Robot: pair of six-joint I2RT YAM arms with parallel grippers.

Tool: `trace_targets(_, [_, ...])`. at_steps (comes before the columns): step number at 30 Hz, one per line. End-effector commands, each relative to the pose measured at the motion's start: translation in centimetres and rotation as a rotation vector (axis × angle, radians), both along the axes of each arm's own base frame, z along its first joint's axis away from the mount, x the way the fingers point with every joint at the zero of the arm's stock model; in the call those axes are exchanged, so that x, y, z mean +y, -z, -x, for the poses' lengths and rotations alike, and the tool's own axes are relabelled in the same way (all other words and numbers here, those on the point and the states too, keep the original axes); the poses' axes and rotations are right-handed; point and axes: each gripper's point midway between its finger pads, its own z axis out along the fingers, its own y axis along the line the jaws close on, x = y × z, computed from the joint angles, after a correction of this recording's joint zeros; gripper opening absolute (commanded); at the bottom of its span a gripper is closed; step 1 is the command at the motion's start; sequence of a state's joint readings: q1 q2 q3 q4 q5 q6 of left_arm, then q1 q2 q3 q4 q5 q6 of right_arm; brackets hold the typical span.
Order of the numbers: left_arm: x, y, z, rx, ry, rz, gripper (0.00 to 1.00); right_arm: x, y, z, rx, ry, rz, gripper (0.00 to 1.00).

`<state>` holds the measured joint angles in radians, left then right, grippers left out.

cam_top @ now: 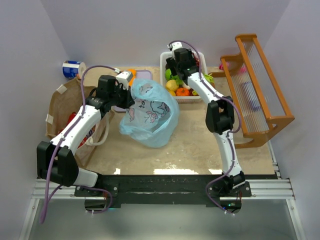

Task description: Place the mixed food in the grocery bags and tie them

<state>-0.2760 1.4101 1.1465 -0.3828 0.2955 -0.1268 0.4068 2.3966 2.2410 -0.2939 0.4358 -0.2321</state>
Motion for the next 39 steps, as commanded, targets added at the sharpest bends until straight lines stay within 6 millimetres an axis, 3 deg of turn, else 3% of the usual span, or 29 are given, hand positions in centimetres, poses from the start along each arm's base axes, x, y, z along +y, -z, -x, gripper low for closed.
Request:
trace_targets(1, [-0.3,-0.7,-0.2,-0.037,0.023,0.011,0.00,-1.2,-1.9,-2.2,-0.080,0.008,0.028,0.90])
trace_targets(5, [-0.5,-0.5,-0.2,-0.029,0.028,0.015,0.00,-1.5,-0.6,-2.9,-0.078,0.010,0.047,0.89])
trace_targets(11, [-0.7,-0.4,-0.2,-0.022,0.037,0.025,0.00,-2.4,0.9,-3.6,-0.085,0.052,0.082,0.76])
trace_targets(19, [-0.9,-0.8,0.0,-0.032,0.048,0.034,0.00,-2.5,1.6,-3.7,-0.089,0.049,0.096,0.39])
trace_targets(21, [-0.9,-0.9,-0.1,-0.037,0.049,0.034,0.00,-2.4,0.1,-3.3,-0.109,0.037,0.075,0.30])
trace_targets(22, [-0.9,-1.0,-0.1,-0.039,0.048,0.036,0.00,-2.4,0.7,-3.0,-0.096,0.029,0.074,0.26])
trace_targets(23, [-0.9,-1.0,-0.1,-0.041,0.049,0.037,0.00,-2.4,-1.2,-2.6,-0.121,0.024,0.055,0.23])
trace_targets(24, [-1.0,-1.0,0.0,-0.037,0.051,0.042,0.00,-2.3,-1.8,-2.4,-0.129,0.017,0.045,0.16])
trace_targets(25, [-1.0,-1.1,0.0,-0.039,0.054,0.044,0.00,-2.0,-1.2,-2.0,-0.120,-0.005,0.034,0.13])
trace_targets(28, [-1.1,-1.1,0.1,-0.035,0.056,0.050,0.00,-1.6,-3.8,-1.0,-0.157,-0.037,-0.007,0.02])
trace_targets(30, [-1.2,-1.2,0.1,-0.037,0.059,0.053,0.00,-1.5,-5.5,-0.5,-0.178,-0.049,-0.034,0.00])
trace_targets(38, [-1.1,-2.2,0.2,-0.069,0.055,0.061,0.00,-0.8,-8.3,1.4,-0.201,-0.103,-0.118,0.00])
trace_targets(39, [-1.2,-2.3,0.3,-0.071,0.060,0.066,0.00,-0.6,-7.9,1.9,-0.188,-0.114,-0.130,0.00])
